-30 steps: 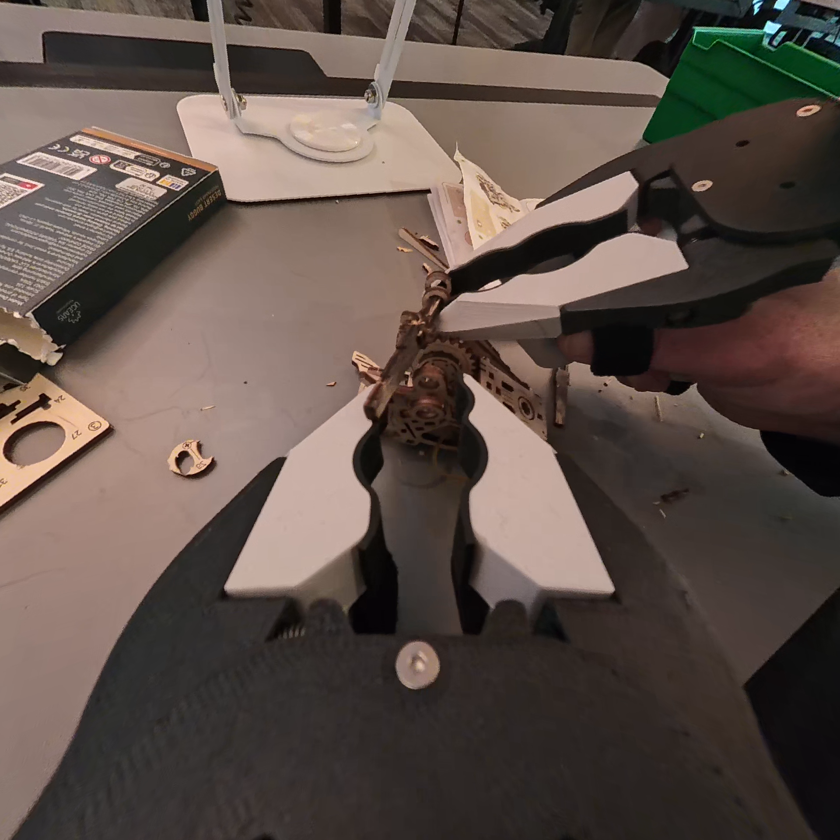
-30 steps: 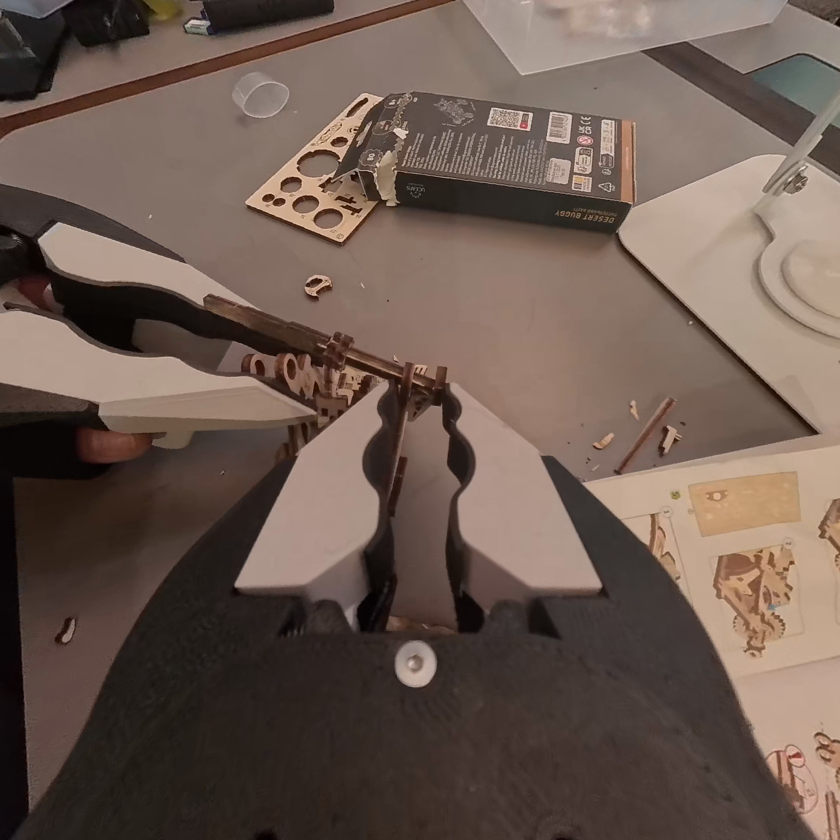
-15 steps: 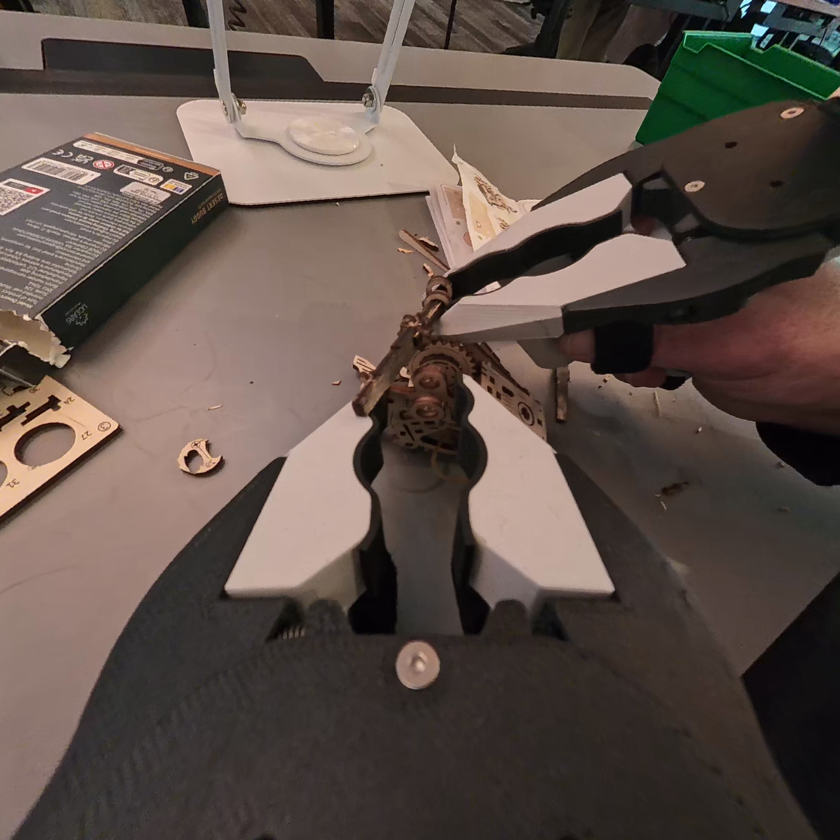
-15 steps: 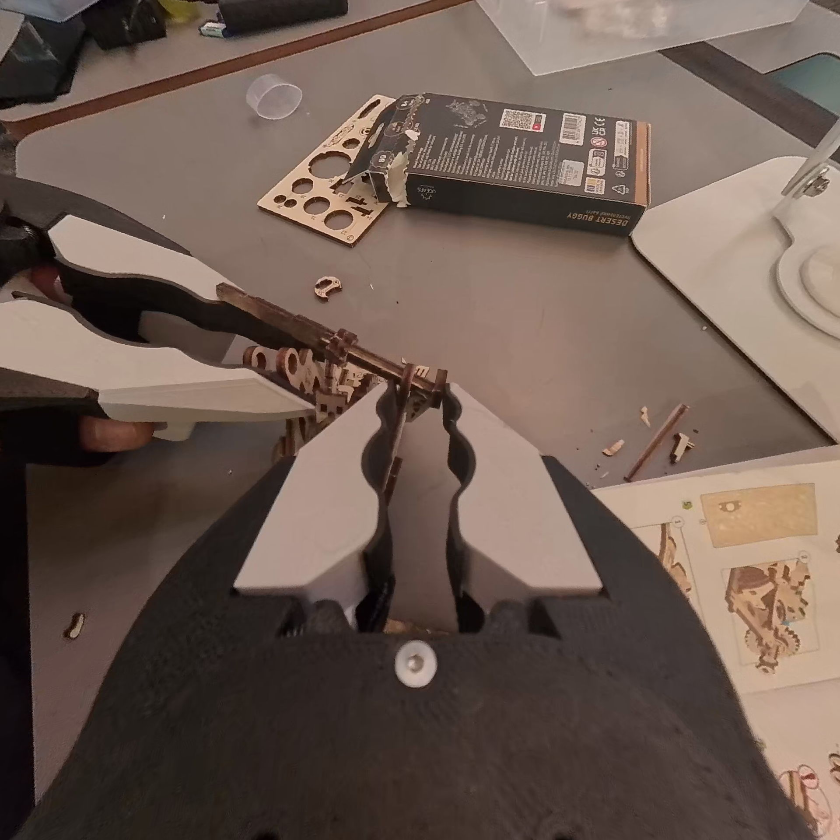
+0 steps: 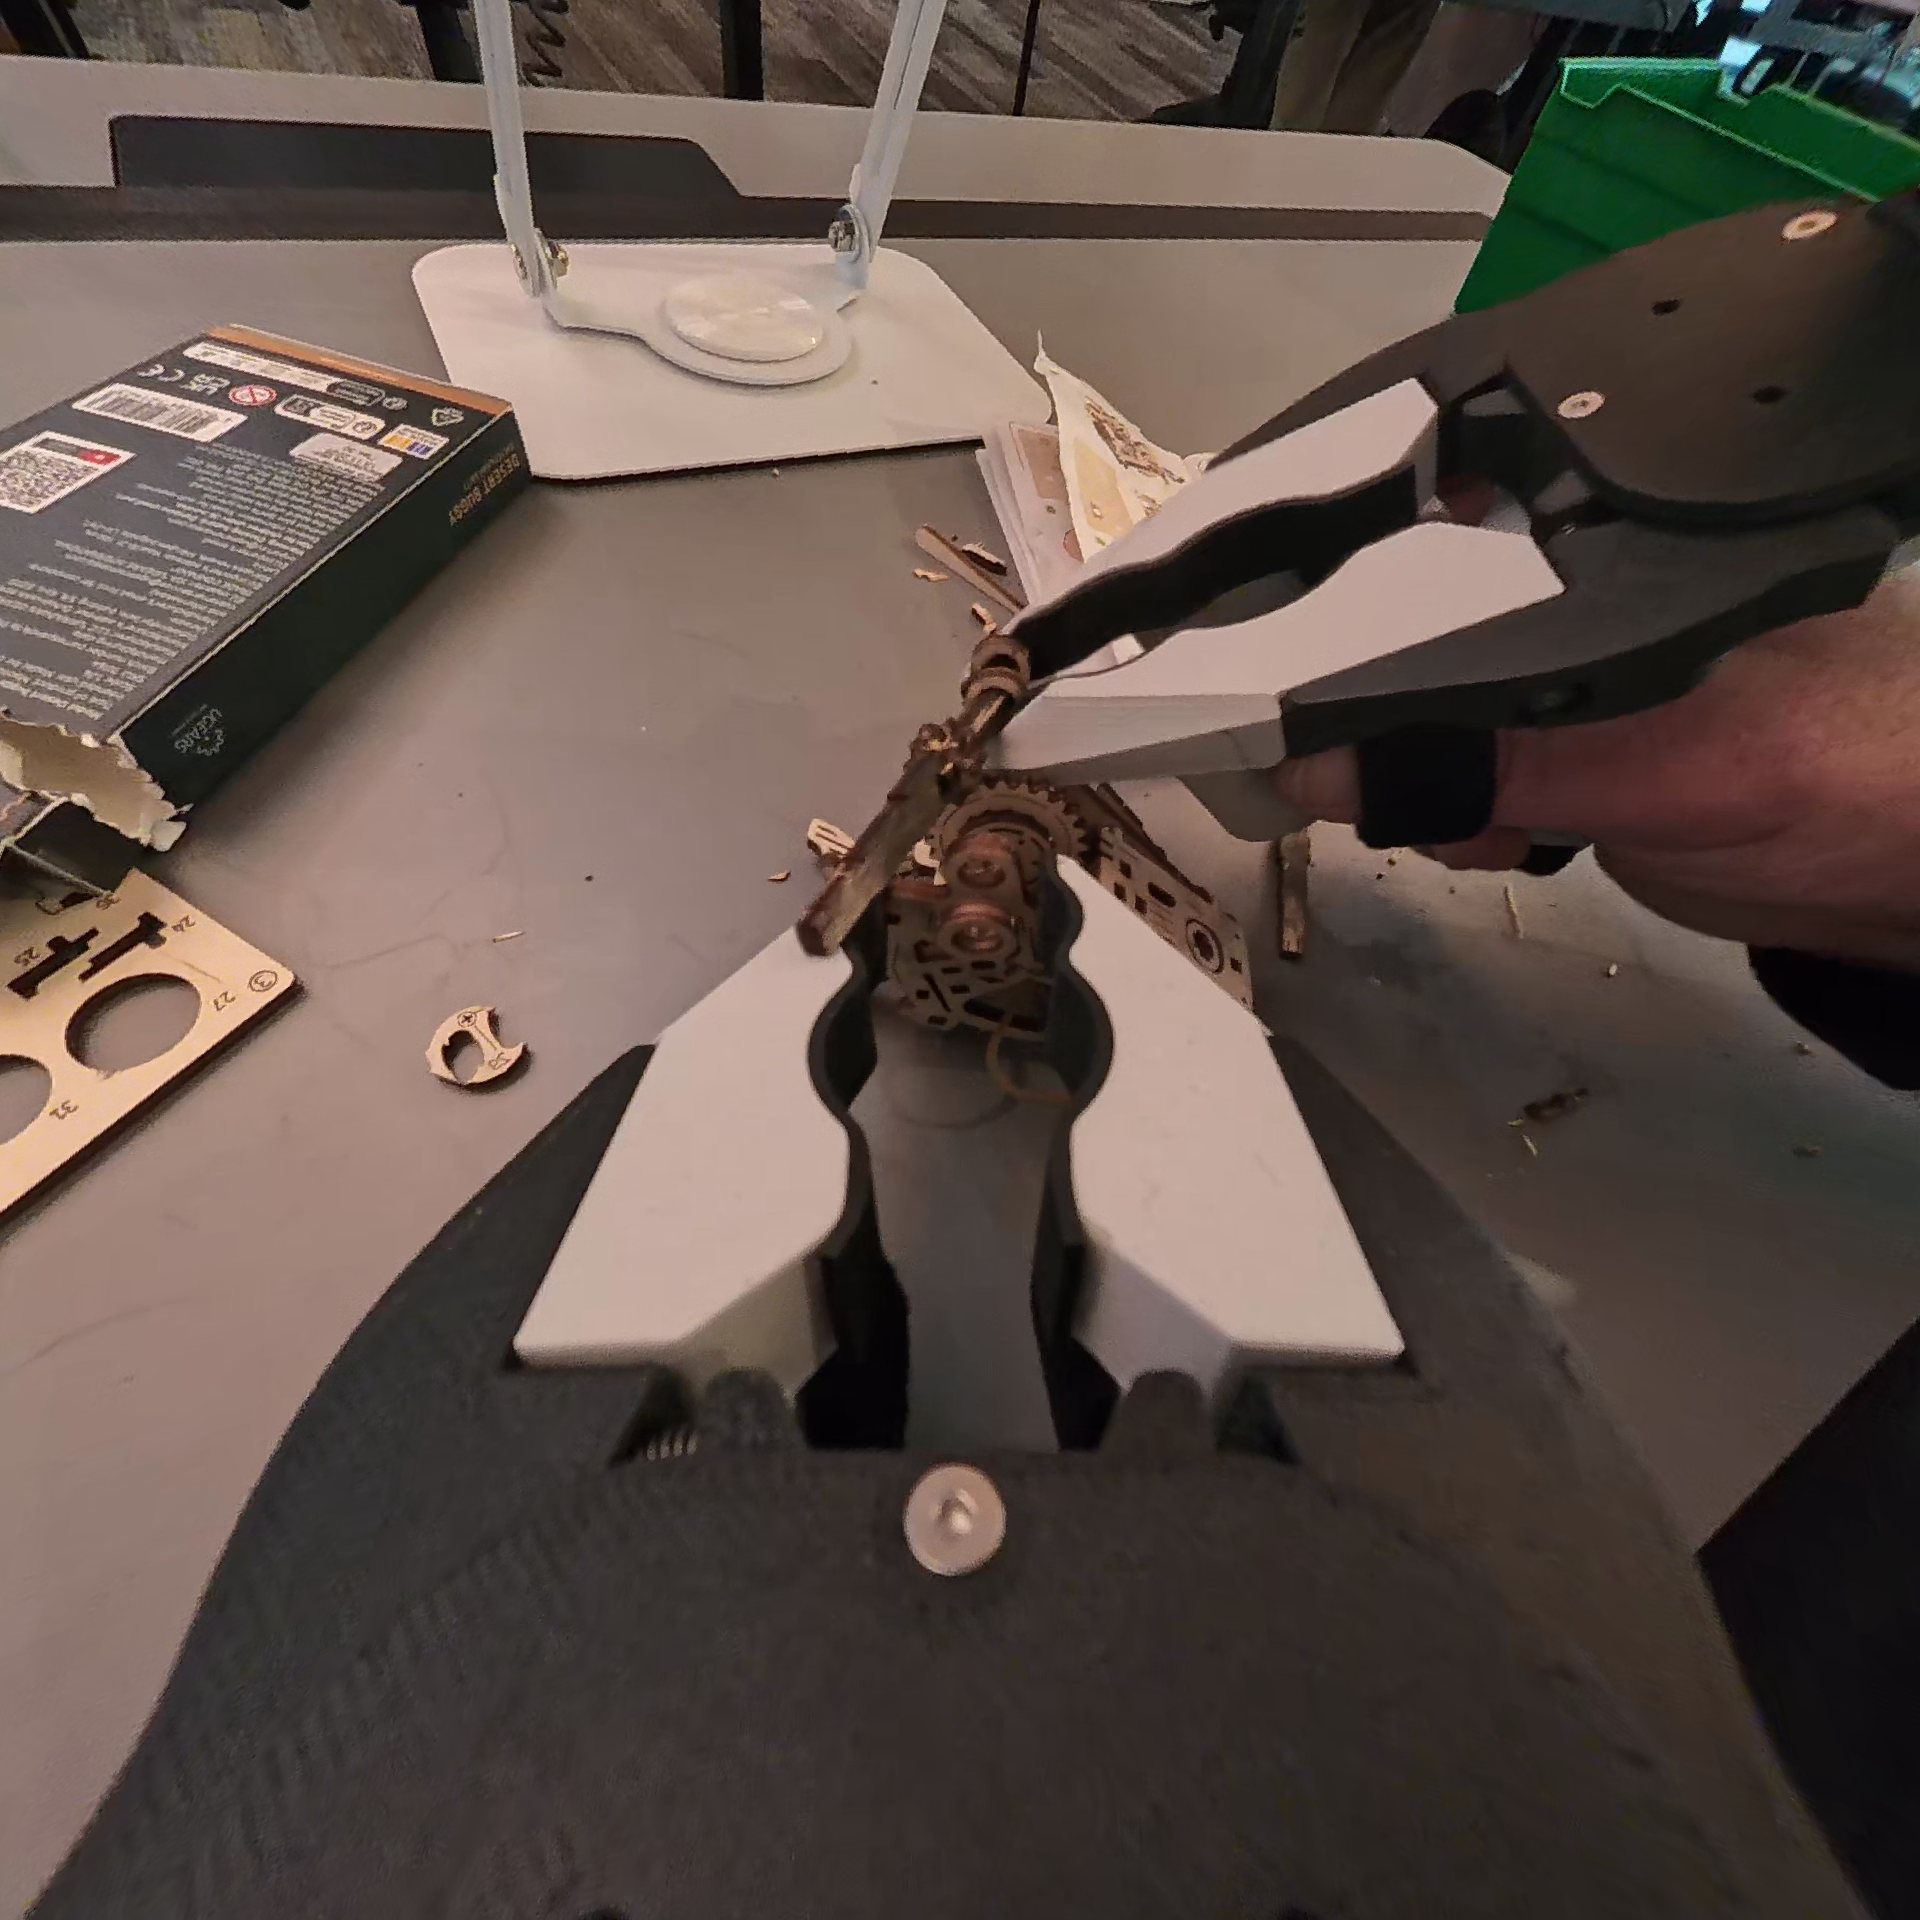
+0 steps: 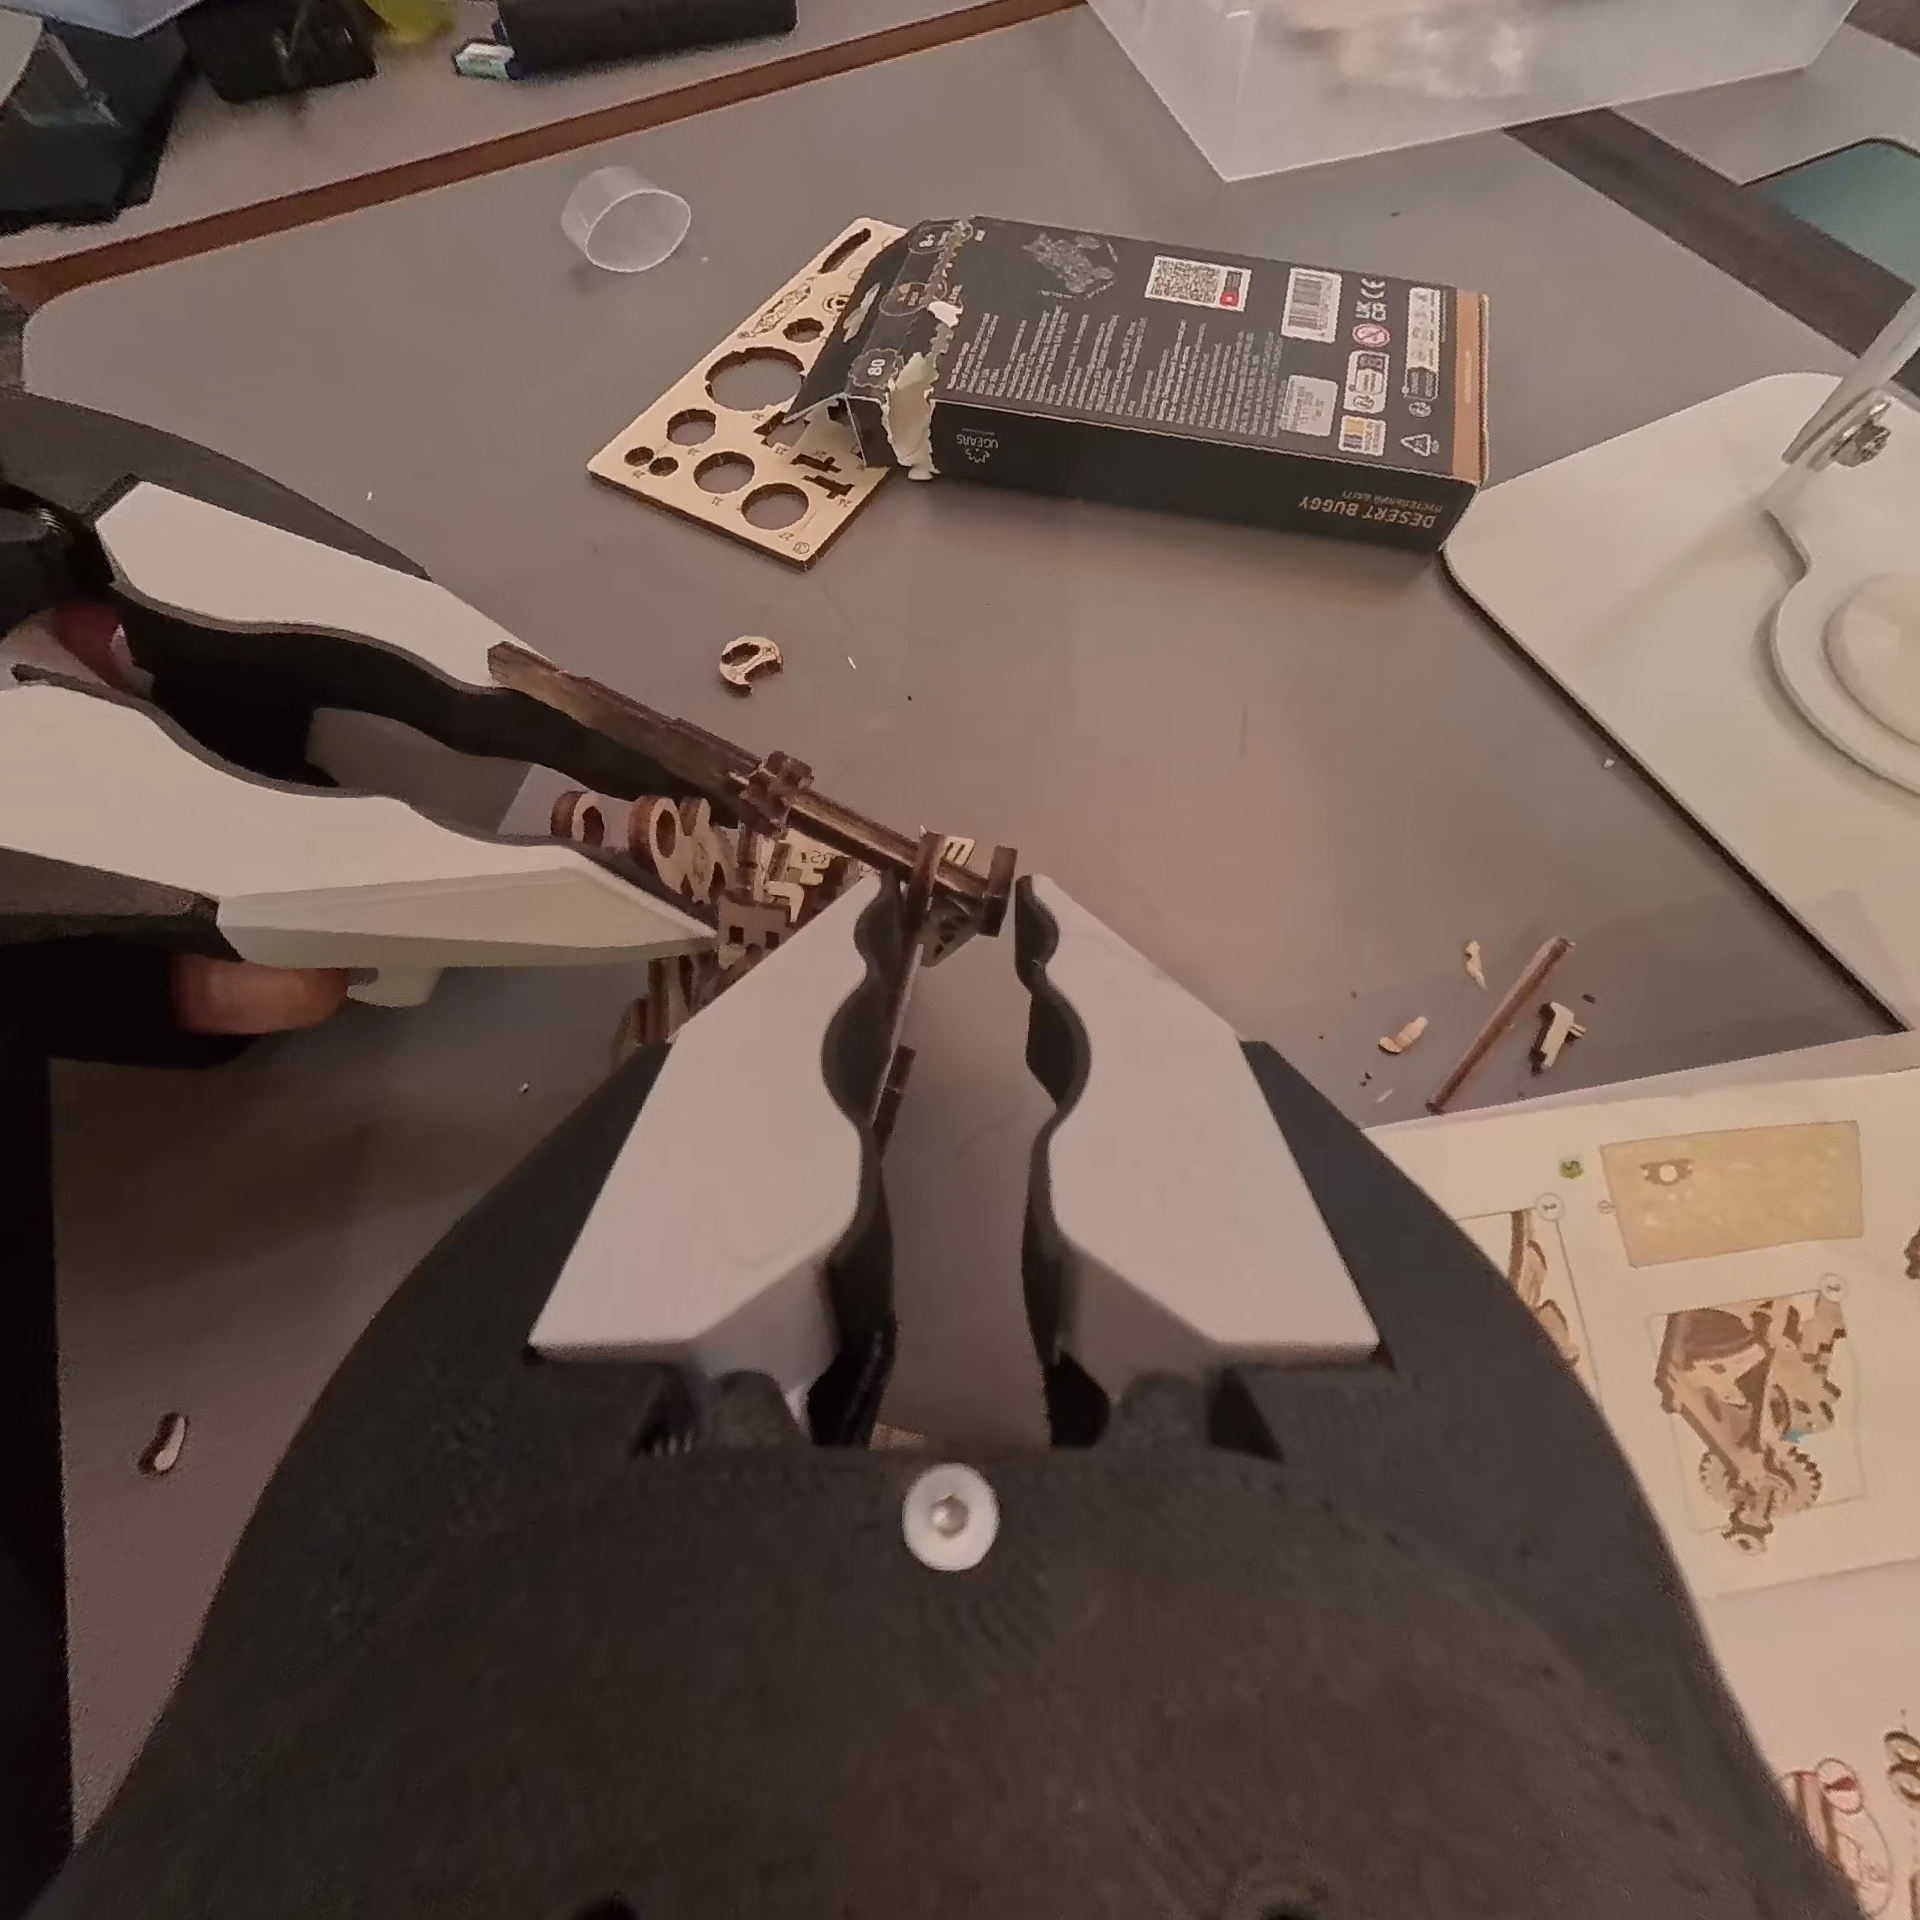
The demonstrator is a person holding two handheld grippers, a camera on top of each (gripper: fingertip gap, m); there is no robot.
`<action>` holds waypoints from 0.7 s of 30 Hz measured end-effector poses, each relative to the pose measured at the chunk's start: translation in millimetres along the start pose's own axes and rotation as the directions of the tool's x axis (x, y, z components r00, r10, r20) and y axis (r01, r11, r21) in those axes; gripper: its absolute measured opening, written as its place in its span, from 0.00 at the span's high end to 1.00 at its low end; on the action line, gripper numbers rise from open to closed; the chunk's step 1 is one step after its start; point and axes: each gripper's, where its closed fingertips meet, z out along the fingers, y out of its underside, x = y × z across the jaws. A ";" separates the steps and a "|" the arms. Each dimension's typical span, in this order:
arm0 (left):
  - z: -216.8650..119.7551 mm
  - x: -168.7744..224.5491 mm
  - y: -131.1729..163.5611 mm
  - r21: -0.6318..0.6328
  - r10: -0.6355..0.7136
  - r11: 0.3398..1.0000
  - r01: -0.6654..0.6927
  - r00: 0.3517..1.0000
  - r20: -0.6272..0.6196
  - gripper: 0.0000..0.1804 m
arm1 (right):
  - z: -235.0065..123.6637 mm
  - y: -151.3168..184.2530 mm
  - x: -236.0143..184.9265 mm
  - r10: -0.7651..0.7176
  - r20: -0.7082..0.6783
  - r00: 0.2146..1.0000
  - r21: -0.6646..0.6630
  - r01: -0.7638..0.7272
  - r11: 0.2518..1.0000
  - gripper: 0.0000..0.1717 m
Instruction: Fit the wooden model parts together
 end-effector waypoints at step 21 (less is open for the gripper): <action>-6.2 -6.6 -7.1 -0.014 0.036 0.999 -0.037 0.998 -0.048 0.86 | -21.5 -35.6 -29.9 -0.423 0.190 0.886 0.021 0.428 0.904 0.84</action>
